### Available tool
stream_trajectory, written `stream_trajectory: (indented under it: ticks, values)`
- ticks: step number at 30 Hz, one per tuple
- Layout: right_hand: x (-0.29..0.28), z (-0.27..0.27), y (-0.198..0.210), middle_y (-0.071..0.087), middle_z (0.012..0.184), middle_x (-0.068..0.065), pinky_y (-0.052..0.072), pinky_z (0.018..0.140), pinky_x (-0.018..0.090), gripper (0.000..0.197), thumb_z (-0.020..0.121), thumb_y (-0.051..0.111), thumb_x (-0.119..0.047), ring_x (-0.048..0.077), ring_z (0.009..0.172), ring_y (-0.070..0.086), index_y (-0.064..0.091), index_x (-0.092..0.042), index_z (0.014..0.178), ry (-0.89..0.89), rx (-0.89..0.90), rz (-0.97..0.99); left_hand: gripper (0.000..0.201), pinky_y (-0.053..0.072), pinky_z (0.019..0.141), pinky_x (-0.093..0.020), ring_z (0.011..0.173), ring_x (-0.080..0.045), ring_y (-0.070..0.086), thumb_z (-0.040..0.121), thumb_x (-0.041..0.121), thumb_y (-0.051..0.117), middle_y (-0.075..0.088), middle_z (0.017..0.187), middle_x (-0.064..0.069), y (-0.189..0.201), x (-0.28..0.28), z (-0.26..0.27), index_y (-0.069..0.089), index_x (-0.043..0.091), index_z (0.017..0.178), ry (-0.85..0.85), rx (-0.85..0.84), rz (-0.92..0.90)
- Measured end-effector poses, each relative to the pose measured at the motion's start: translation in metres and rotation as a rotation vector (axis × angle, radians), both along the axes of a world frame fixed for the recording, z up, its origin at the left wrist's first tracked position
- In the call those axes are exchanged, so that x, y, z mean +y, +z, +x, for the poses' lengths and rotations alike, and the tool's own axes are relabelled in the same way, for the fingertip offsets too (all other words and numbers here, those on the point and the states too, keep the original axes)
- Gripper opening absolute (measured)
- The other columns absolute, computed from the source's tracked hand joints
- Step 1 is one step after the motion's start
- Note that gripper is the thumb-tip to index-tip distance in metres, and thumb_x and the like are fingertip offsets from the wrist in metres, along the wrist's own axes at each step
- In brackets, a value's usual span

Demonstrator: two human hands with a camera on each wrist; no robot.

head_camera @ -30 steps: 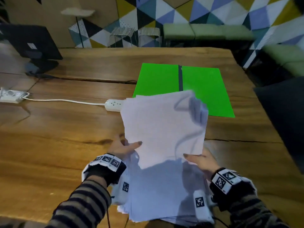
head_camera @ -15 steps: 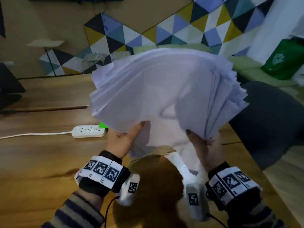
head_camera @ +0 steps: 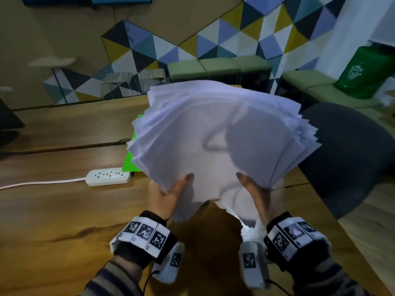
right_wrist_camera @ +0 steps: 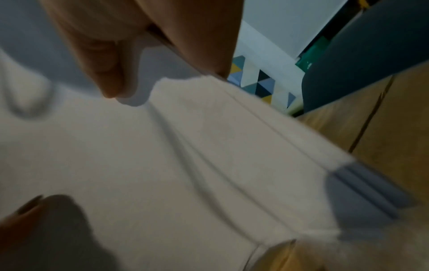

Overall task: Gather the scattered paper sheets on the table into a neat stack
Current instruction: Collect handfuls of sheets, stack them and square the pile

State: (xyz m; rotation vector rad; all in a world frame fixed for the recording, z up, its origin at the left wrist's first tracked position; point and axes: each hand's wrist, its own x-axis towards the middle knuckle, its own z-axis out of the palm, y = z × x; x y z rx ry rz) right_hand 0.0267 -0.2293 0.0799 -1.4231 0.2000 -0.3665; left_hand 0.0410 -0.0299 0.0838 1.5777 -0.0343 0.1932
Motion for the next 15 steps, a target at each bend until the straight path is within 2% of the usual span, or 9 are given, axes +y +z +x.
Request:
stream_trajectory:
  ticks: [2,4,5,7,8,11,12,13,15]
  values:
    - [-0.01,0.0,-0.006,0.072,0.087,-0.014,0.048,0.072,0.009,0.037,0.066,0.076,0.004,-0.012,0.074,0.064,0.059,-0.013,0.093,0.034,-0.01,0.028,0.034,0.044,0.059,0.001,0.067,0.02,0.059,0.075,-0.005,0.071,0.066,0.067,0.021,-0.001,0.006,-0.003,0.057,0.025,0.083,0.003,-0.033,0.038]
    - [-0.021,-0.01,-0.006,0.068,0.107,0.005,0.052,0.068,0.014,0.057,0.054,0.086,-0.003,-0.003,0.077,0.066,0.055,-0.01,0.101,0.06,-0.036,0.071,0.036,0.046,0.062,-0.002,0.071,0.016,0.062,0.069,-0.006,0.075,0.069,0.069,0.025,-0.004,0.014,-0.008,0.061,0.023,0.084,-0.03,-0.031,0.064]
    - [-0.026,-0.016,-0.003,0.066,0.109,0.002,0.053,0.068,0.015,0.061,0.055,0.086,-0.004,0.0,0.083,0.066,0.053,-0.017,0.104,0.056,-0.057,0.035,0.037,0.047,0.063,-0.003,0.073,0.014,0.064,0.068,-0.008,0.075,0.069,0.071,0.028,-0.003,0.015,-0.011,0.062,0.022,0.085,-0.055,-0.041,0.078]
    - [-0.028,-0.02,0.008,0.067,0.097,-0.016,0.053,0.069,0.015,0.061,0.062,0.079,-0.004,-0.003,0.088,0.063,0.048,-0.031,0.107,0.06,-0.114,-0.052,0.043,0.048,0.065,-0.003,0.077,0.014,0.064,0.065,-0.013,0.074,0.068,0.075,0.032,0.0,0.016,-0.011,0.061,0.021,0.088,-0.089,-0.077,0.096]
    - [-0.025,-0.016,0.011,0.067,0.091,-0.017,0.053,0.068,0.013,0.062,0.059,0.078,-0.008,-0.005,0.086,0.063,0.048,-0.031,0.107,0.056,-0.125,-0.041,0.047,0.047,0.066,-0.002,0.078,0.016,0.063,0.064,-0.014,0.075,0.067,0.077,0.034,0.003,0.015,-0.01,0.06,0.023,0.089,-0.095,-0.105,0.098]
    - [-0.014,-0.006,0.018,0.058,0.087,-0.009,0.049,0.061,0.003,0.072,0.041,0.088,-0.036,-0.016,0.075,0.061,0.046,-0.027,0.099,0.038,-0.142,0.023,0.051,0.047,0.068,-0.002,0.082,0.016,0.062,0.058,-0.008,0.082,0.067,0.081,0.034,0.01,0.016,-0.007,0.068,0.035,0.083,-0.069,-0.181,0.084]
    - [-0.014,-0.007,0.021,0.056,0.086,-0.009,0.05,0.061,0.004,0.067,0.044,0.089,-0.031,-0.015,0.075,0.062,0.046,-0.028,0.095,0.041,-0.124,0.038,0.049,0.047,0.068,-0.002,0.083,0.016,0.063,0.055,0.0,0.086,0.068,0.082,0.034,0.011,0.018,-0.007,0.068,0.035,0.084,-0.073,-0.195,0.08]
    - [-0.015,-0.01,0.022,0.059,0.085,-0.008,0.052,0.062,0.008,0.057,0.053,0.087,-0.013,-0.009,0.077,0.064,0.05,-0.025,0.095,0.068,-0.113,0.029,0.049,0.047,0.068,-0.002,0.083,0.015,0.063,0.052,0.008,0.088,0.068,0.083,0.034,0.012,0.019,-0.009,0.065,0.033,0.088,-0.069,-0.2,0.067]
    - [-0.017,-0.016,0.021,0.062,0.085,-0.005,0.053,0.061,0.01,0.051,0.064,0.072,0.017,-0.005,0.077,0.066,0.053,-0.008,0.104,0.107,-0.069,-0.005,0.061,0.048,0.068,-0.003,0.085,0.014,0.063,0.045,0.015,0.092,0.068,0.086,0.032,0.014,0.019,-0.011,0.06,0.024,0.095,-0.073,-0.205,0.051]
